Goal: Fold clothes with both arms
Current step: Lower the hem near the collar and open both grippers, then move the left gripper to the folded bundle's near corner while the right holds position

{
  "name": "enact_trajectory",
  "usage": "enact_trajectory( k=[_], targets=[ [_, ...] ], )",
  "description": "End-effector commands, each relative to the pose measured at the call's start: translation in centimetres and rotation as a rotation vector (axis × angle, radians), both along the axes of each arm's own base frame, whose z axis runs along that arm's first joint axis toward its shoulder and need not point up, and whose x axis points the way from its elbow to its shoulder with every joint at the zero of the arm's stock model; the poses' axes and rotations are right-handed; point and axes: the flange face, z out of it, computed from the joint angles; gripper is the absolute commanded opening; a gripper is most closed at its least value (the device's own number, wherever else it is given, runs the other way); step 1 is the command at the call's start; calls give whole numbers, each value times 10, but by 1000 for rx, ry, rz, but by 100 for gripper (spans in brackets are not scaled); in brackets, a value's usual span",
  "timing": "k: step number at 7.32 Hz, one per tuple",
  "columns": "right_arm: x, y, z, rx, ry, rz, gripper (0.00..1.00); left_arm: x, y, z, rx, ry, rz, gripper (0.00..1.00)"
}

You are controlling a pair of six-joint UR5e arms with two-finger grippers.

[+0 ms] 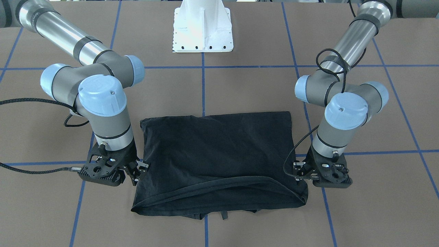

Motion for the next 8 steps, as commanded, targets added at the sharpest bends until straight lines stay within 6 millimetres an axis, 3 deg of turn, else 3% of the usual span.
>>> enact_trajectory(
  k=[1, 3, 5, 6, 8],
  targets=[
    [22, -3, -2, 1, -55, -109, 100, -27, 36, 12, 21, 51, 82, 100],
    [32, 15, 8, 22, -59, -123, 100, -49, 84, 13, 35, 95, 105, 100],
    [27, 31, 6, 35, -68, -140, 100, -51, 117, 43, 38, 161, 179, 100],
    [24, 33, 7, 36, -67, -144, 100, -40, 146, 65, 49, 210, 195, 100],
    [21, 36, 4, 37, -72, -146, 100, 4, 188, 68, -36, 289, 197, 100]
  ],
)
